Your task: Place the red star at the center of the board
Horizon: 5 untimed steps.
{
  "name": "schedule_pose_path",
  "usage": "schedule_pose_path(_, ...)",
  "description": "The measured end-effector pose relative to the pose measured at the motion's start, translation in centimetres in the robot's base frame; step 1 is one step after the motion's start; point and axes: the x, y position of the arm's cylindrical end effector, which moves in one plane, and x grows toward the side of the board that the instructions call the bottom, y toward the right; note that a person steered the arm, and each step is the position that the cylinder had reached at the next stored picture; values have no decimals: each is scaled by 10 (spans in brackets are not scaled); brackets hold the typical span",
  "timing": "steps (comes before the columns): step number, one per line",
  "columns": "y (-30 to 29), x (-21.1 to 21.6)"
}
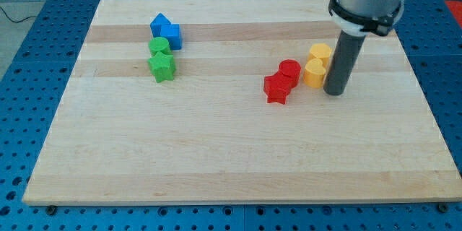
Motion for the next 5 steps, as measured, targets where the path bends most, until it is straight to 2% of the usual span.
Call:
schedule_pose_path(2,-1,-38)
schedule_pose_path(3,4,-30)
schedule_pose_path(4,4,0)
schedule_pose_path(5,-30,14)
